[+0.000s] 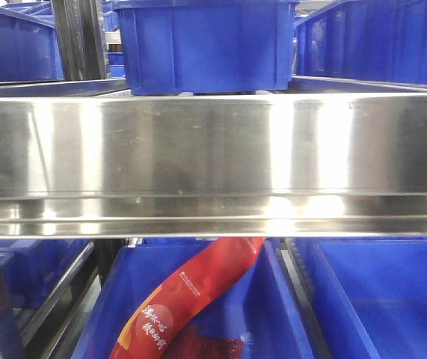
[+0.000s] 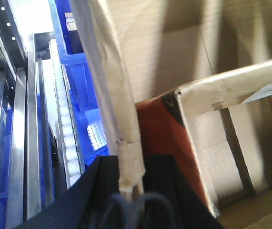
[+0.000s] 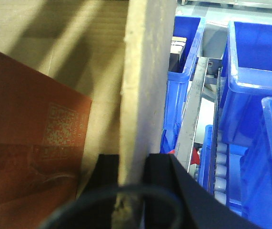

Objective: Stack two boxes on right shelf middle

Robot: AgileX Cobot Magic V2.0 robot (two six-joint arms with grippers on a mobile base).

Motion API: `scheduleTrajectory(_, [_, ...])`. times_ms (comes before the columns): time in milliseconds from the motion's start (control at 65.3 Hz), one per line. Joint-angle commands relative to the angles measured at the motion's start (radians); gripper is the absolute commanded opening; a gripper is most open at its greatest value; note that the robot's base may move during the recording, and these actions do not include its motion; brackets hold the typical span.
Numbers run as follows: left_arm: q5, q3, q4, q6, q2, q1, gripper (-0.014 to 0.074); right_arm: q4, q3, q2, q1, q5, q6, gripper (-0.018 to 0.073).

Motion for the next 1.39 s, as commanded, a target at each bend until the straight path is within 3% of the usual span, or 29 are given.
scheduleTrajectory(0, [-0.018, -0.013, 0.036, 0.007, -0.014, 0.008, -0.0111, -0.049, -0.011, -0.013, -0.013, -0.082, -0.006, -0.0153])
scheduleTrajectory(1240, [-0.034, -0.013, 0.032, 0.007, -0.014, 0.008, -0.0111, -0.049, -0.011, -0.013, -0.013, -0.105, -0.006, -0.0153])
scheduleTrajectory(1378, [0.049, -0.013, 0.032, 0.007, -0.012, 0.008, -0.0111, 0.000, -0.011, -0.013, -0.013, -0.048, -0.006, -0.0153])
